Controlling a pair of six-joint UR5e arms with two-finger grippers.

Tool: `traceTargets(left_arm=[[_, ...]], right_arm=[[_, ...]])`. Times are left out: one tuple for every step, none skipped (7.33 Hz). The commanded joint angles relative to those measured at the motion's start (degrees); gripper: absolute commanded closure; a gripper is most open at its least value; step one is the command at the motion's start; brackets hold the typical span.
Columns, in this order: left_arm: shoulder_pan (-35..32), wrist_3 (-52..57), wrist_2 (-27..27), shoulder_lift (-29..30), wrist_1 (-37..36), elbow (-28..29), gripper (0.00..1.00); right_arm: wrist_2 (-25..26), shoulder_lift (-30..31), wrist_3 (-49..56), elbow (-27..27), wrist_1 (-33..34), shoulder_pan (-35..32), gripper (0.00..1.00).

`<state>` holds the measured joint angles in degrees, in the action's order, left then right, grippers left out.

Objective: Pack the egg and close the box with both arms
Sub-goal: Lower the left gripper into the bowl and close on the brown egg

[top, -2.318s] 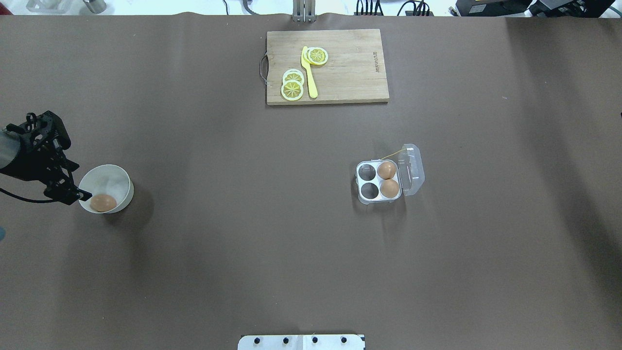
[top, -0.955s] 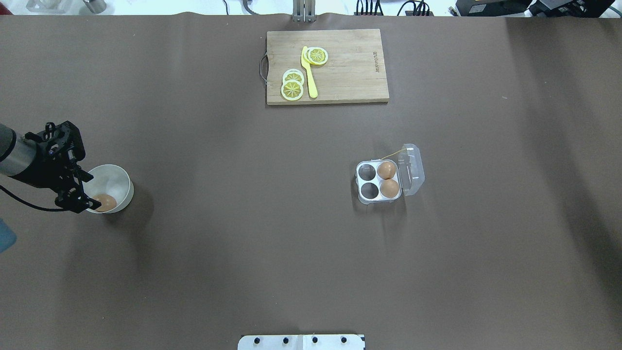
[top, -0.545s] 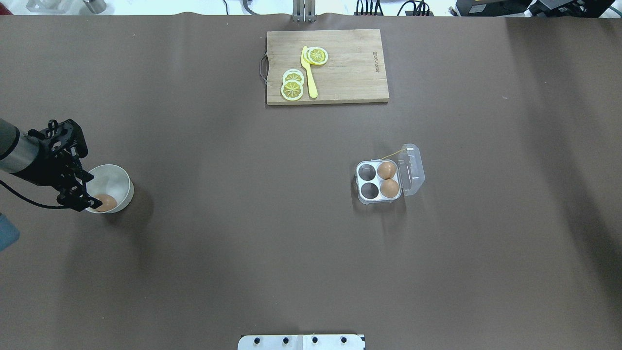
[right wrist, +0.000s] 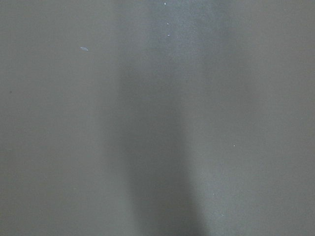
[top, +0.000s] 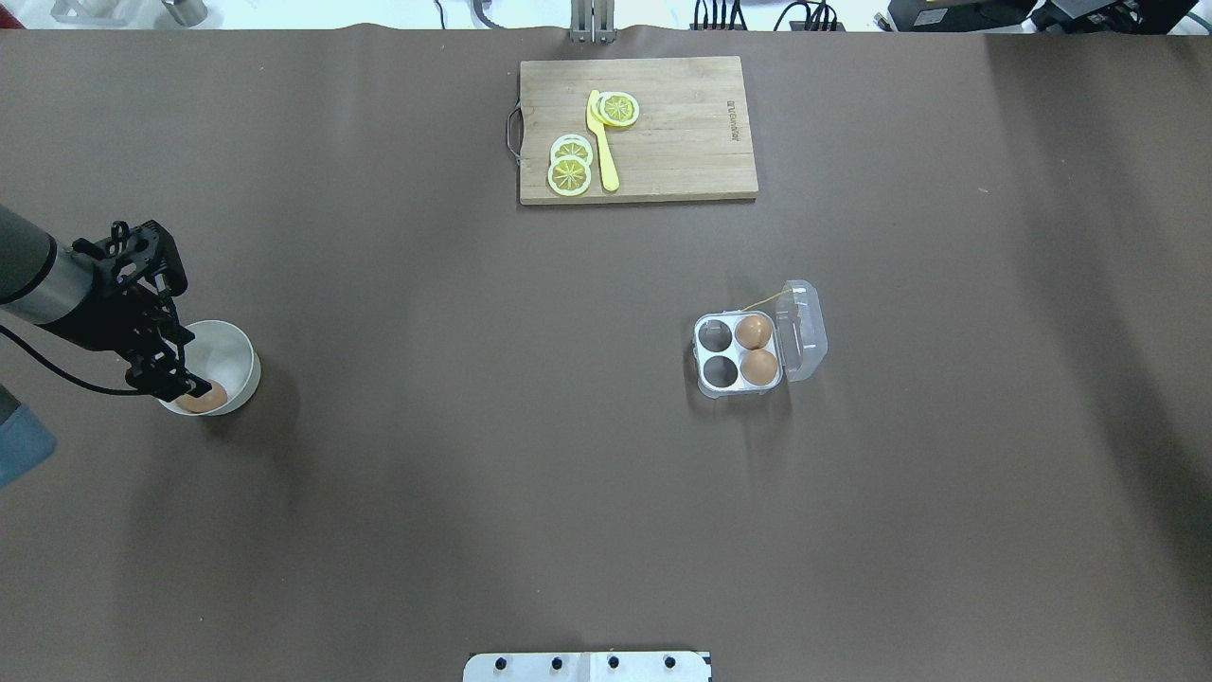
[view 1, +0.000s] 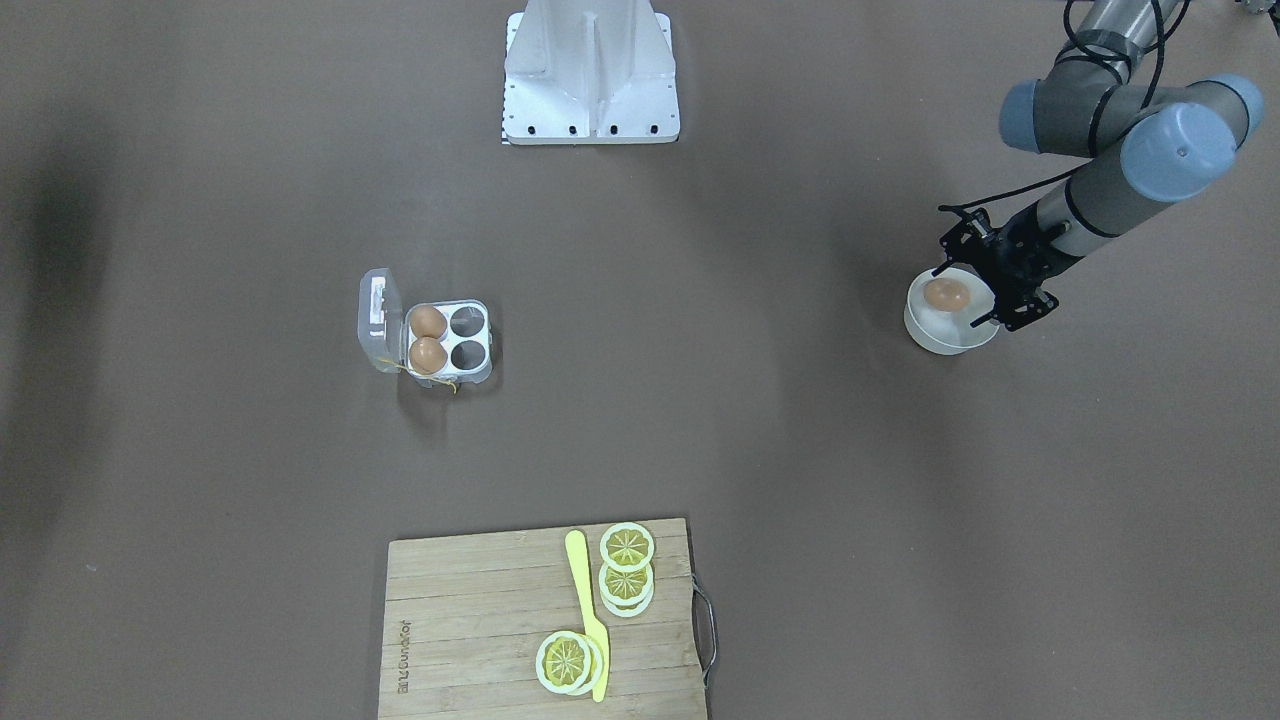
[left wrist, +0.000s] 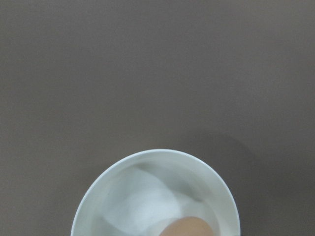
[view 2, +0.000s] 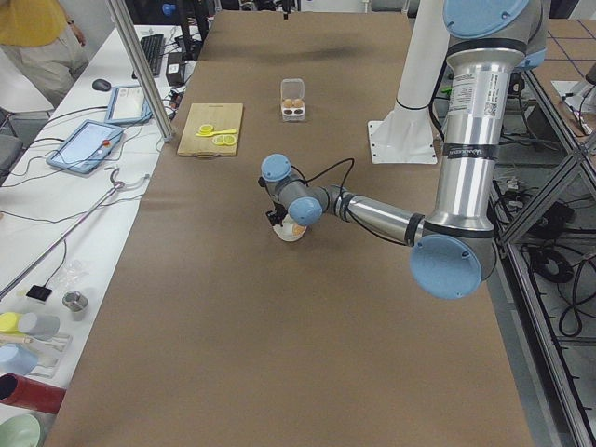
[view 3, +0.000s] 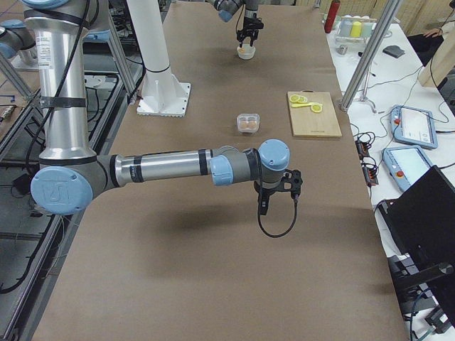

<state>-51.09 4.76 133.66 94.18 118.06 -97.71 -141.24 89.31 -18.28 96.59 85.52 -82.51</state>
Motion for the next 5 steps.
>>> traceTargets(left_arm=[[-0.15,1.3,-0.16,0.21,-1.15,0.5,0.22],[-0.33,2.96,-0.16,0.21,-1.95,0.59,0.22],[-0.5,3.5,-0.24,0.3,-2.74,0.5,0.26],[-0.77,3.5,-0.25,0.21,-2.83,0.59,0.25],[-0.77,3.5,-0.25,0.21,-2.75,0.5,0.25]], right_arm=[[0.0,-0.19,0.0,-0.09,0.0,0.07,0.0],[0.26,-0.36,0.0,-0.26,0.0,0.07,0.0],[0.26,-0.36,0.0,-0.26,0.0,0.07,0.0],[0.26,-0.36,0.0,-0.26,0.0,0.07,0.0],[0.35,-0.27,0.0,-0.26,0.0,0.07,0.0]])
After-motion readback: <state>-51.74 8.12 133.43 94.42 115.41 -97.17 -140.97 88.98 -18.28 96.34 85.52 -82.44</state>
